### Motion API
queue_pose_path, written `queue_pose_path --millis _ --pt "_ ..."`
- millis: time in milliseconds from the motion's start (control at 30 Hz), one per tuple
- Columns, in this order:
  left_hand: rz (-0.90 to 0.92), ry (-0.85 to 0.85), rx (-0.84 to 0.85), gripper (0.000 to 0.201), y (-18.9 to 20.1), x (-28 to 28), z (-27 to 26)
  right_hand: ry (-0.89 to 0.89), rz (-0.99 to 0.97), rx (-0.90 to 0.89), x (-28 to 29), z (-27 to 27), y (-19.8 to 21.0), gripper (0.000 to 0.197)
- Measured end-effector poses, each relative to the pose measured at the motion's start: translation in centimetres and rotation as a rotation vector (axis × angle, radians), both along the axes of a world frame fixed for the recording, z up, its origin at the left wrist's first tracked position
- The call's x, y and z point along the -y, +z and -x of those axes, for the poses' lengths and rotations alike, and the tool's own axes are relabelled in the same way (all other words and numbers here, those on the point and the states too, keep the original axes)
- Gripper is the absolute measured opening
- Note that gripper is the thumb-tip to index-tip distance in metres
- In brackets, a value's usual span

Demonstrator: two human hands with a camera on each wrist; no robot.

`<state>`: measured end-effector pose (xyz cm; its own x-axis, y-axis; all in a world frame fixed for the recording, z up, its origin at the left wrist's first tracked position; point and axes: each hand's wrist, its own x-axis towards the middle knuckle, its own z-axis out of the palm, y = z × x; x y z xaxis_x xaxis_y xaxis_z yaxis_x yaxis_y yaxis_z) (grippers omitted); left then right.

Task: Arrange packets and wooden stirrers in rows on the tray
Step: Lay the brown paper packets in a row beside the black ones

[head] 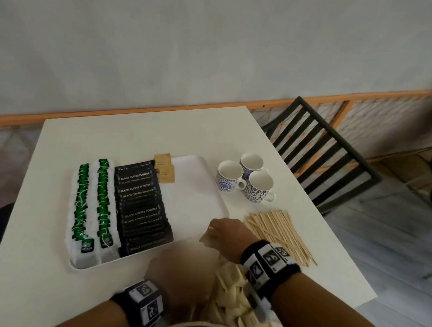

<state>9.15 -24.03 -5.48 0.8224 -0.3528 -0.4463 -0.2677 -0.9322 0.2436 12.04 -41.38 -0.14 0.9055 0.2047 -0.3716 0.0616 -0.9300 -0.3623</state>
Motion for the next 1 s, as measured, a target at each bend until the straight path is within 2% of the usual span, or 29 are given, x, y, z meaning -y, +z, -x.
queue_pose_path --millis 100,167,233,333,367,433,500,567,633,667,767,833,967,1000 --pt "-0.017 -0.036 0.034 0.112 -0.4 0.3 0.0 -0.065 -0.125 -0.056 2.5 1.8 2.4 0.023" --pt "-0.012 -0.053 0.042 0.104 -0.5 0.3 -0.1 -0.054 -0.094 -0.082 4.2 3.5 3.3 0.029" --pt "0.012 -0.074 0.040 0.090 -0.5 0.4 -0.3 -0.064 -0.052 -0.163 5.6 5.5 3.2 0.025" --pt "0.062 -0.100 0.023 0.064 -0.5 0.4 -0.8 -0.040 -0.078 -0.392 7.1 8.6 2.0 0.008" --pt "0.077 -0.101 0.011 0.061 -0.6 0.4 -0.9 -0.004 -0.070 -0.447 7.3 9.6 1.7 0.008" --pt "0.103 -0.098 0.004 0.056 -0.7 0.2 -1.1 0.053 -0.032 -0.512 7.5 11.3 1.1 0.018" --pt "0.128 -0.092 0.024 0.052 -0.8 0.1 -1.2 0.148 0.057 -0.455 7.3 12.5 0.0 0.034" --pt "0.142 -0.097 0.045 0.050 -0.9 -0.1 -1.2 0.311 0.228 -0.291 7.5 13.2 -1.3 0.039" --pt "0.138 -0.106 0.059 0.051 -0.6 -0.2 -1.1 0.415 0.311 -0.259 7.2 13.7 -2.4 0.050" --pt "0.133 -0.117 0.076 0.052 -0.4 -0.3 -1.0 0.426 0.308 -0.227 7.0 13.8 -2.7 0.048" --pt "0.127 -0.161 0.180 0.053 0.5 -0.7 -0.5 0.287 0.235 -0.206 6.5 13.8 -3.1 0.046" --pt "0.152 -0.234 0.209 0.047 1.3 -1.2 0.3 0.221 0.227 -0.177 6.2 13.5 -3.5 0.045" --pt "0.092 -0.467 0.148 0.038 1.4 -2.5 2.0 0.226 0.236 -0.129 5.5 12.8 -3.5 0.040" --pt "0.075 -0.518 0.178 0.034 0.9 -2.8 2.3 0.223 0.226 -0.130 5.3 12.7 -3.5 0.038"
